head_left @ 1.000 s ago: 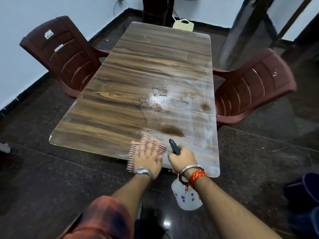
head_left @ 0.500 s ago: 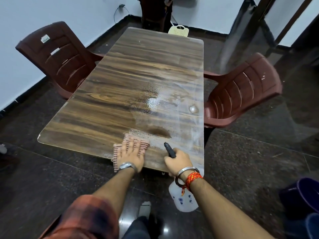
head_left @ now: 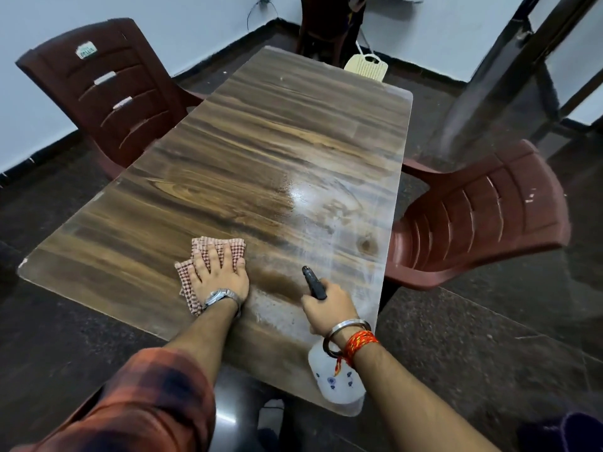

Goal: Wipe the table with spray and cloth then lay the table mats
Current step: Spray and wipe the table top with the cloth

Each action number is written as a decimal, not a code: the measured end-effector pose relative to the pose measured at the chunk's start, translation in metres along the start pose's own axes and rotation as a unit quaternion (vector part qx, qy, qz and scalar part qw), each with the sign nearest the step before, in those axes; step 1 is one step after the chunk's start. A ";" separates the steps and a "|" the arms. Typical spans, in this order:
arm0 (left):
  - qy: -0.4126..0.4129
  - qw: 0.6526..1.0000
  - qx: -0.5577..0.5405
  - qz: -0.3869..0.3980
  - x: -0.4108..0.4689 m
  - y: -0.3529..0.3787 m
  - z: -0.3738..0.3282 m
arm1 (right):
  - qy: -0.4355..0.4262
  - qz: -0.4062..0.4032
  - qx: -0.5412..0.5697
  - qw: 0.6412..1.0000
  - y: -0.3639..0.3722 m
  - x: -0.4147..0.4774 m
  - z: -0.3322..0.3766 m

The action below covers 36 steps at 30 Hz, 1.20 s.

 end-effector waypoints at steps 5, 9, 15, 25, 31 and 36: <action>-0.012 1.000 0.000 -0.007 0.016 0.009 -0.050 | -0.007 -0.016 -0.012 1.000 -0.034 0.033 -0.010; 0.006 1.000 0.011 -0.022 0.027 0.014 -0.084 | -0.016 0.002 -0.017 1.000 -0.051 0.060 -0.019; 0.033 0.999 0.010 -0.033 0.016 0.032 -0.149 | -0.069 0.057 -0.041 0.995 -0.070 0.098 -0.029; -0.278 0.956 -0.068 -0.072 -0.104 0.047 -0.070 | -0.183 0.213 -0.130 0.951 -0.105 0.113 -0.031; -0.358 0.925 -0.090 -0.092 -0.159 0.057 -0.061 | -0.191 0.282 -0.137 0.930 -0.102 0.091 -0.044; -0.351 0.928 -0.095 -0.085 -0.189 0.071 -0.076 | -0.198 0.321 -0.177 0.909 -0.094 0.074 -0.063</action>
Point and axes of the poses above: each hand's wrist, its own x-axis towards the middle knuckle, its own y-axis out of the palm, z = x × y, the point moved 3 cm from there along x, towards the middle knuckle, and after that the axes turned 3 degrees about -y, right-handed, at the moved point
